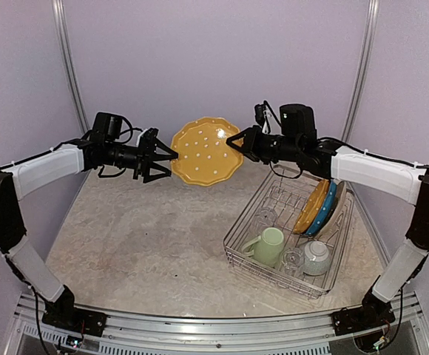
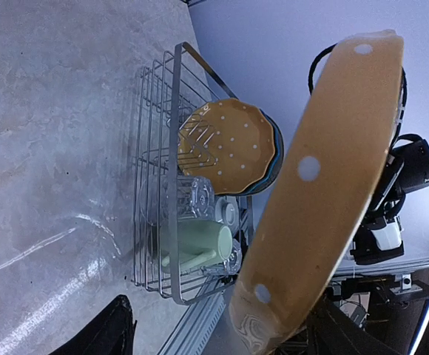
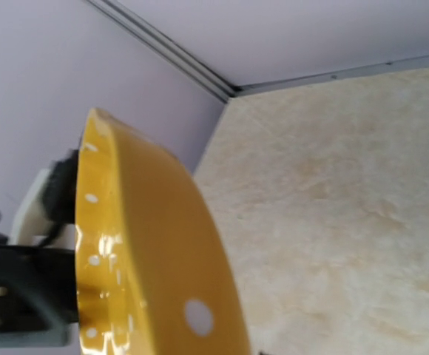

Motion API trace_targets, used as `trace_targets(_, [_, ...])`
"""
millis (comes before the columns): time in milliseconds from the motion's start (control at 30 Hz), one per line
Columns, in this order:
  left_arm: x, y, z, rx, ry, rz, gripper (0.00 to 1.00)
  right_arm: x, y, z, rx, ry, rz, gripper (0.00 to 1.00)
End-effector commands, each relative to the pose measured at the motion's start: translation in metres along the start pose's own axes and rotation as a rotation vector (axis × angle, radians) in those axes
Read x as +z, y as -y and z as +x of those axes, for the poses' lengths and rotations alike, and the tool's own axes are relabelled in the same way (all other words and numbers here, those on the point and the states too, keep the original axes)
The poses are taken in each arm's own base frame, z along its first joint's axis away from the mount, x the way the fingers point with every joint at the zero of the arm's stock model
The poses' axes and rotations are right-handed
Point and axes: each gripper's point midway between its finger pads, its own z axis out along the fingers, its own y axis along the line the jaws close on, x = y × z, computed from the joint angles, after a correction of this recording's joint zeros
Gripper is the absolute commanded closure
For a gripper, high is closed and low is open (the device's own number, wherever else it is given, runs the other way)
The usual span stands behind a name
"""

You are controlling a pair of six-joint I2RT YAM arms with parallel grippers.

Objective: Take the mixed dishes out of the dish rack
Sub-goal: Pass from the right arm to the left

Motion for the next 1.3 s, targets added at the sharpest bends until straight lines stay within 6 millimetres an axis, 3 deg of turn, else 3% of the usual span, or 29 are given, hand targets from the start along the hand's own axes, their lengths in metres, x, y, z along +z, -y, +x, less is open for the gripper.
trace_targets(0, [0.004,-0.004,0.0,-0.031,-0.024,0.036,0.29,-0.006,-0.055,-0.028,0.01,0.105,-0.23,1.0])
trace_targets(533, [0.011,-0.008,0.002,-0.067,-0.059,0.062,0.78,0.007,-0.036,-0.012,0.046,0.092,-0.202,1.0])
trace_targets(767, [0.016,-0.017,0.002,-0.095,-0.072,0.049,0.81,0.012,-0.039,-0.005,0.052,0.071,-0.227,1.0])
trace_targets(833, [0.017,-0.018,0.002,-0.097,-0.075,0.05,0.87,0.013,-0.039,-0.003,0.051,0.066,-0.227,1.0])
trace_targets(1000, [0.016,-0.022,0.0,-0.101,-0.069,0.041,1.0,0.014,-0.024,0.004,0.041,0.051,-0.165,0.85])
trace_targets(1167, [0.011,-0.023,-0.005,-0.107,-0.051,0.037,1.0,0.012,-0.007,0.01,0.023,0.042,-0.09,0.68])
trace_targets(1267, [0.007,-0.024,-0.008,-0.112,-0.041,0.043,1.0,0.011,-0.001,0.011,0.021,0.041,-0.072,0.49])
